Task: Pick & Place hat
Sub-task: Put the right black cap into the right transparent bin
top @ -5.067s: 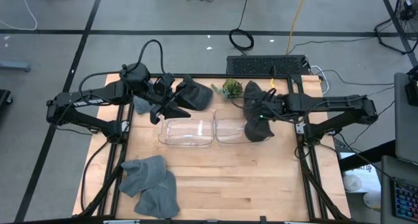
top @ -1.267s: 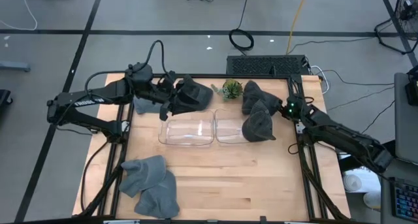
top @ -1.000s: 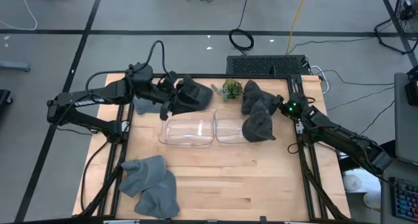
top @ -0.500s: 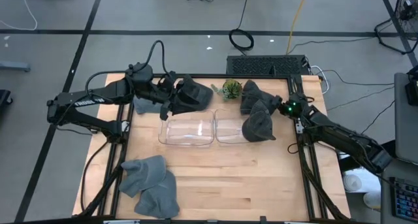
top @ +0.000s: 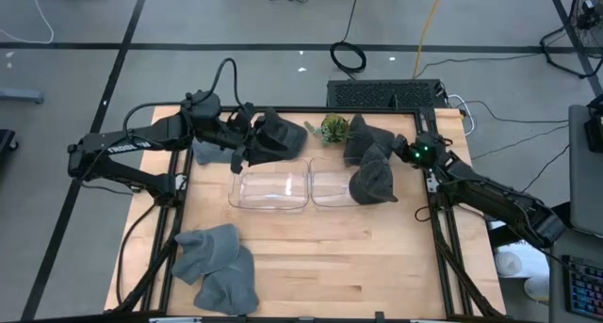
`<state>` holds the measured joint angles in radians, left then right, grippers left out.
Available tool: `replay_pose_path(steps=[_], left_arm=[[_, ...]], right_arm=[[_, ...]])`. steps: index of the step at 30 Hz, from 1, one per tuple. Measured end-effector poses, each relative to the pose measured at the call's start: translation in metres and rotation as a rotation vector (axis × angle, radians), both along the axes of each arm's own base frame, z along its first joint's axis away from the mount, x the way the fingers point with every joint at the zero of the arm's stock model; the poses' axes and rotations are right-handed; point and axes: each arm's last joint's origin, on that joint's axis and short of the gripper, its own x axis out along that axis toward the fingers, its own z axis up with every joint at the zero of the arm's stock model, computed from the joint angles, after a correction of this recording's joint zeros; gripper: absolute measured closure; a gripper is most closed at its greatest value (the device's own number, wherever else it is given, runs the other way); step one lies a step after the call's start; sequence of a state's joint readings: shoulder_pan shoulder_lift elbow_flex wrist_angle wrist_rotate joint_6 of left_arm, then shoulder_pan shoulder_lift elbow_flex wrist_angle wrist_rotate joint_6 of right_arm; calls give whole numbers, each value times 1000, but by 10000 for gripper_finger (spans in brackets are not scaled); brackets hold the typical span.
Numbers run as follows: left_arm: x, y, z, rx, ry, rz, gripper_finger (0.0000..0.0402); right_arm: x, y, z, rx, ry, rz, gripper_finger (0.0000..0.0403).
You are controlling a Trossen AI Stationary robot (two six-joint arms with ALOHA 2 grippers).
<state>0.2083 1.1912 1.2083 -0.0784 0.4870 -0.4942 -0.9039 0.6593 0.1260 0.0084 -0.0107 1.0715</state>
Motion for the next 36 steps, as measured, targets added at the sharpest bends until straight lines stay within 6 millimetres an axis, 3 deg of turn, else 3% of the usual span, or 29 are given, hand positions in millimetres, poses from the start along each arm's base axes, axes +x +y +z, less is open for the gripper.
replay_pose_path(steps=[16, 36], left_arm=[[0, 0, 0, 18, -5, -1, 211], [0, 3, 0, 27, -8, 9, 211]], right_arm=[[1, 3, 25, -80, -226, 22, 403], [-2, 5, 139, -383, -126, 84, 403]])
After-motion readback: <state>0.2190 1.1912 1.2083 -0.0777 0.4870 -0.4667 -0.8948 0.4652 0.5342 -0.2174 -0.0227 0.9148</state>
